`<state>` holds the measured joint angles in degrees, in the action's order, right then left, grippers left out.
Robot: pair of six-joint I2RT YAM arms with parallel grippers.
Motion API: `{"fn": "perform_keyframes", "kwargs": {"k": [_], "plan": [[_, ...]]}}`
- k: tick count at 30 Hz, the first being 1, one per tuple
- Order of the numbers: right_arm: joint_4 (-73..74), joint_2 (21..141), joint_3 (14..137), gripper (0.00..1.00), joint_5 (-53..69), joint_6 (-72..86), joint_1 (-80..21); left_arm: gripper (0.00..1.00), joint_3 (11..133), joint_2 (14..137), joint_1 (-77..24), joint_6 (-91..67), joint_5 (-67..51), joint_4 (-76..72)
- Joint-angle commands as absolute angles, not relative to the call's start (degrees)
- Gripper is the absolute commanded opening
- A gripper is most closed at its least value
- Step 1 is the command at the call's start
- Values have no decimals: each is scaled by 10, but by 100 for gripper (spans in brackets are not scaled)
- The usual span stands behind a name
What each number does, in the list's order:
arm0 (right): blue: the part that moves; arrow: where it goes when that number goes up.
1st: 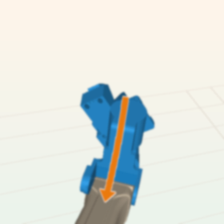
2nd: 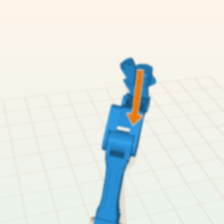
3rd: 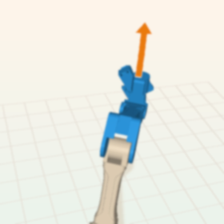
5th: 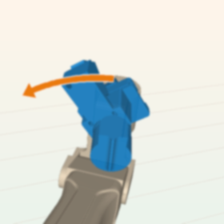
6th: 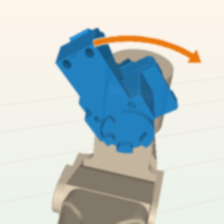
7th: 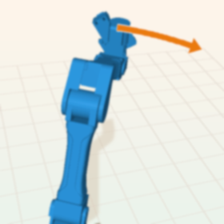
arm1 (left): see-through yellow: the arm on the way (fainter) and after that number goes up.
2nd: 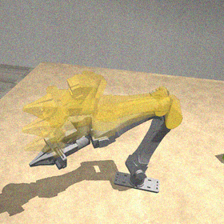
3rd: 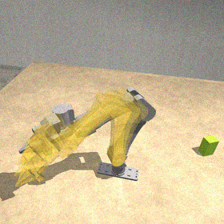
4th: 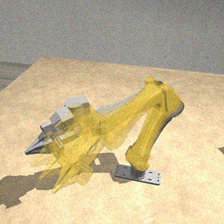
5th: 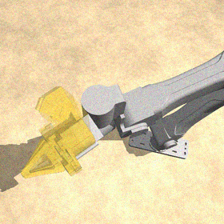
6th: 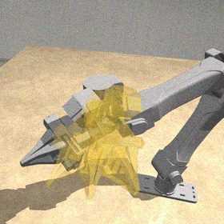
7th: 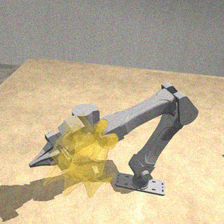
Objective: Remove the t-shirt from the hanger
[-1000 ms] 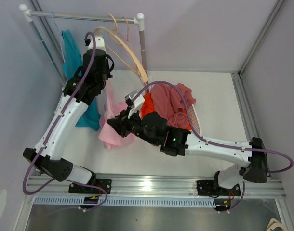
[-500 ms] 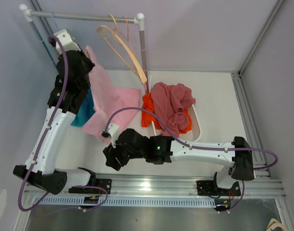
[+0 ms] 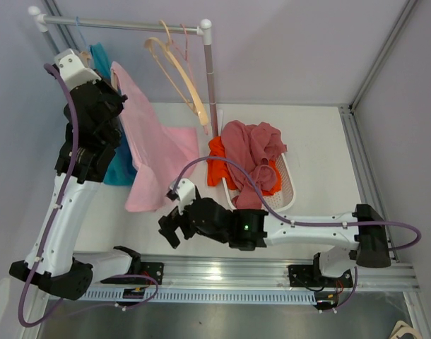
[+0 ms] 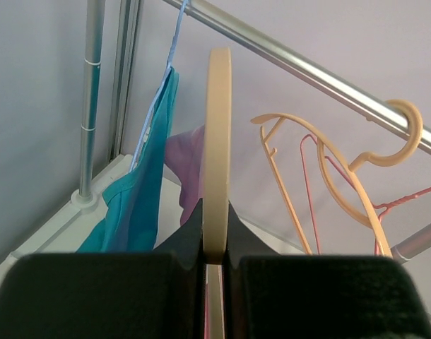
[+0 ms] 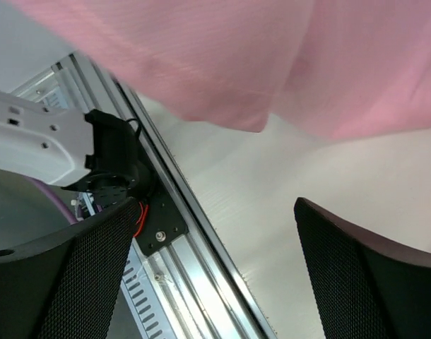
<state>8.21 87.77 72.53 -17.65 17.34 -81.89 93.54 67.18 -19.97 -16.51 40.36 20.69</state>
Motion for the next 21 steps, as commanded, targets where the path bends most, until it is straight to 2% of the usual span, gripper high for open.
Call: {"fn": "perform_keyframes", "kwargs": {"k": [1,6,14,15,17,18,19,21], "plan": [[-47,831,694,96,-265,135,-841,1,950,683,-204,-170,420,185],[-150,820,651,96,-261,84,-846,1,955,686,-205,-183,424,197],[-234,897,700,89,-230,34,-813,1,913,658,-209,-212,438,210],[-238,917,706,83,-225,31,-808,1,908,653,-209,-215,437,209],[-228,939,743,56,-214,33,-795,1,891,642,-209,-218,437,203],[-214,946,754,30,-214,38,-791,1,889,642,-209,-218,437,196],[-203,951,762,0,-216,44,-791,1,889,643,-209,-209,439,191],[-176,940,761,0,-216,48,-797,1,896,659,-209,-196,444,172]]}}
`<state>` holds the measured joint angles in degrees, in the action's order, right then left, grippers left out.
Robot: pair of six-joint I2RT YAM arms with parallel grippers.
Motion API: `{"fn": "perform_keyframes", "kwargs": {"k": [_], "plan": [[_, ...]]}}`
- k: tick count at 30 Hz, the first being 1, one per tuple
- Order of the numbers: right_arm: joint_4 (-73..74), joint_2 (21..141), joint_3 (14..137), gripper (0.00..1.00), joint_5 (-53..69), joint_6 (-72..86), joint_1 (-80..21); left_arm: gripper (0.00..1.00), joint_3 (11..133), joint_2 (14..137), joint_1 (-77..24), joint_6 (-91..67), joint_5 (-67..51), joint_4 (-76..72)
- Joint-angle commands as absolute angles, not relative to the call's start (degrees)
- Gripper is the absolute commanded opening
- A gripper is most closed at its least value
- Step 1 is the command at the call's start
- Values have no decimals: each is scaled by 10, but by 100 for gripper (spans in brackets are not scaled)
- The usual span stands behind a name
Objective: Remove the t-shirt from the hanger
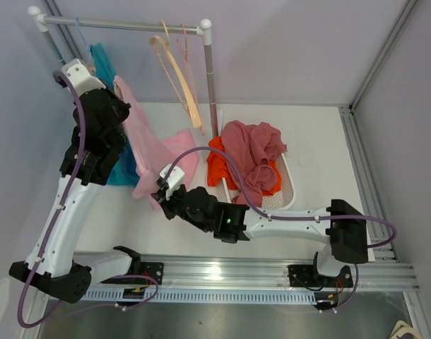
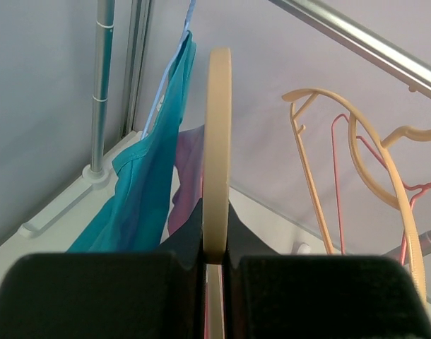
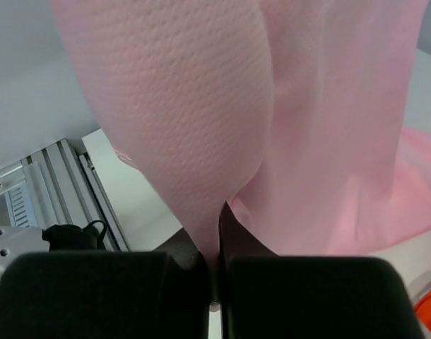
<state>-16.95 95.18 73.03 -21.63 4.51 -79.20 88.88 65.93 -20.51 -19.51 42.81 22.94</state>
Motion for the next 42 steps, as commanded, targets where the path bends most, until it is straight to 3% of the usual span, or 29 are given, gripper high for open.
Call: {"fn": "perform_keyframes", "kwargs": {"k": [1,11,14,19,24,29,35,42], "plan": [[-171,913,752,0,-225,50,-803,1,900,666,-208,-181,446,164],[0,708,599,0,-373,167,-954,1,1035,836,-169,-143,434,145],[46,681,534,0,-407,225,-993,1,1092,875,-144,-185,400,191],[23,717,512,0,-395,247,-961,1,1157,887,-143,-210,370,252],[-47,792,571,0,-276,193,-847,1,1132,804,-164,-240,351,331],[-33,894,693,0,-197,142,-723,1,1053,691,-177,-292,234,452],[-8,975,803,0,-118,146,-645,1,862,477,-248,-288,244,523],[31,1123,880,0,-52,156,-614,1,829,327,-248,-272,200,645]]}}
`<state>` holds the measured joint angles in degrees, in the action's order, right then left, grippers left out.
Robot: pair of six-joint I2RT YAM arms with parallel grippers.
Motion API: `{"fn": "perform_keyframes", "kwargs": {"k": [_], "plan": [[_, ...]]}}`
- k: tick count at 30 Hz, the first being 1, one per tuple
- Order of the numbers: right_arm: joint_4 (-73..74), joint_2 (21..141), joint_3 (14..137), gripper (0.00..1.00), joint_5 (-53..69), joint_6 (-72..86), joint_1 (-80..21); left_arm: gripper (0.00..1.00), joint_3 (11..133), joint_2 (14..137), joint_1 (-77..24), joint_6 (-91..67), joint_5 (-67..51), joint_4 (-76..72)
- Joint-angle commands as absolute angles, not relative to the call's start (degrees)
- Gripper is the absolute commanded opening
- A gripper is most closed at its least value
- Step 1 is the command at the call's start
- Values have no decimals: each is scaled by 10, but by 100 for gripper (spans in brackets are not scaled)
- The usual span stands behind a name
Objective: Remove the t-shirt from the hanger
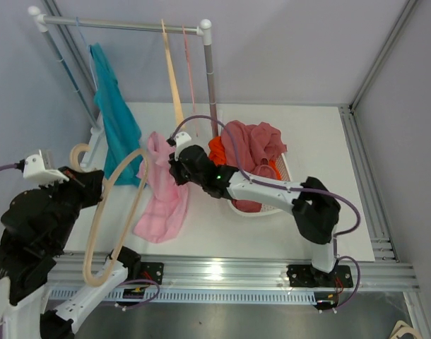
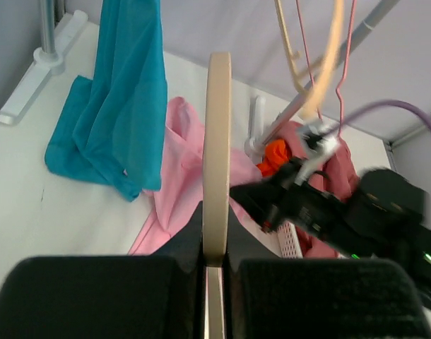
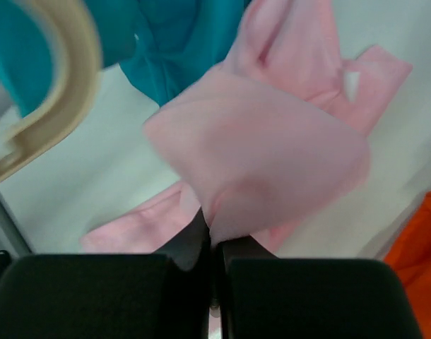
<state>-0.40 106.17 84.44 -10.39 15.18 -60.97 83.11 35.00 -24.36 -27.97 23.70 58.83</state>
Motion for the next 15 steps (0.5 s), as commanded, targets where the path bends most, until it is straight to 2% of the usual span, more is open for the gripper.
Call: {"fn": "perform_keyframes", "kwargs": {"k": [1,3,4,5,6,7,15], "plan": [[39,1139,893,0,-51,157,-615,1,863,325,-248,-270,185,663],[51,1166,919,0,-44,160,-614,1,888,339,-248,-265,179,719],[60,1191,928,8,-35,161,-613,1,911,342,-248,-263,183,730],[68,1204,952,25,-23,161,-613,1,912,342,-248,-262,185,733],[77,1215,964,57,-7,162,-613,1,907,332,-248,-253,186,729],[83,1233,972,99,9,163,-612,1,896,327,-248,-251,188,716],[210,1349,1102,99,-25,155,-617,1,882,323,-248,-246,188,685]]}}
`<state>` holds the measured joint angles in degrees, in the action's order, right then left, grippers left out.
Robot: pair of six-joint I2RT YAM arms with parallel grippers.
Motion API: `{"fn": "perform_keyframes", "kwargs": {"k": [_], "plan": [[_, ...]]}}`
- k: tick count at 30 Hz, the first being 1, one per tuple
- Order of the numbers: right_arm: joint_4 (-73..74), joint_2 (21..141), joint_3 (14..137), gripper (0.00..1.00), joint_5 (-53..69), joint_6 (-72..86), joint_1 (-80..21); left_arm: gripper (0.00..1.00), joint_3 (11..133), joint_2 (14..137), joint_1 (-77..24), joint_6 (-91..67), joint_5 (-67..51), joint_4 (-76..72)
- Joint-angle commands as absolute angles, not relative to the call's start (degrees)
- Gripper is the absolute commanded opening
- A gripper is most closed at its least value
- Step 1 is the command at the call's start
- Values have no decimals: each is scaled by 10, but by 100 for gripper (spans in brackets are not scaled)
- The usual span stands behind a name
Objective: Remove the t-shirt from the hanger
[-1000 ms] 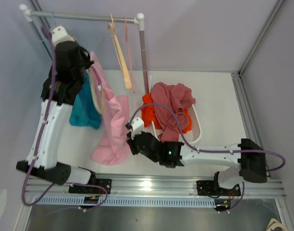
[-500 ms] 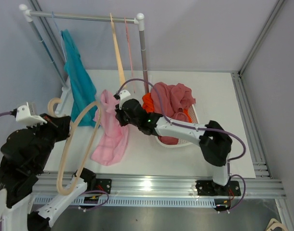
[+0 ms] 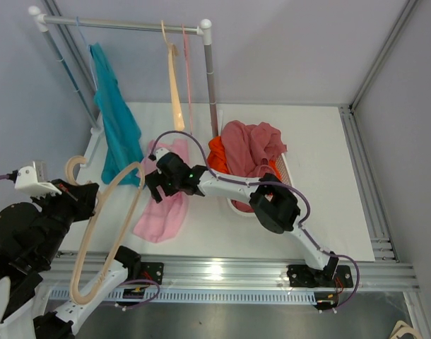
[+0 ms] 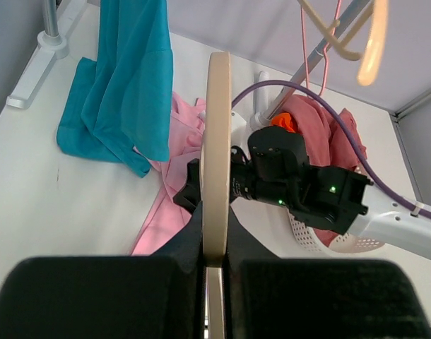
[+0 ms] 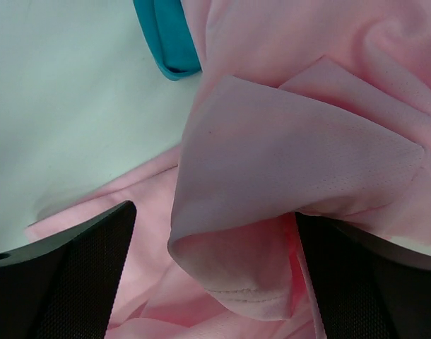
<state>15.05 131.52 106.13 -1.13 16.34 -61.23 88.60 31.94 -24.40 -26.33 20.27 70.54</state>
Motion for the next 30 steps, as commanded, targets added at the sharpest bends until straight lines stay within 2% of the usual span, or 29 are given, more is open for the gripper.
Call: {"fn": "perform_keyframes", "kwargs": {"k": [1,7,8,9,10,11,16,20,25,30], "plan": [[217,1357,1100,99,-34,155,-619,1,882,324,-248,-246,189,681],[231,1361,1039,99,-93,161,-639,1,864,337,-248,-235,198,646],[230,1357,1009,92,-102,163,-641,1,864,344,-248,-231,198,634],[227,1344,992,36,-105,169,-646,1,862,347,-248,-229,198,625],[221,1334,971,11,-108,176,-649,1,858,350,-248,-225,199,615],[210,1308,925,0,-111,184,-658,1,860,356,-248,-215,201,595],[197,1168,763,0,-91,208,-710,1,881,394,-248,-185,214,541],[291,1016,709,0,-84,221,-754,1,912,442,-248,-162,226,505],[450,803,802,0,-121,230,-729,1,947,518,-246,-142,230,425],[571,770,982,0,-208,189,-643,1,940,569,-202,-132,199,322]]}}
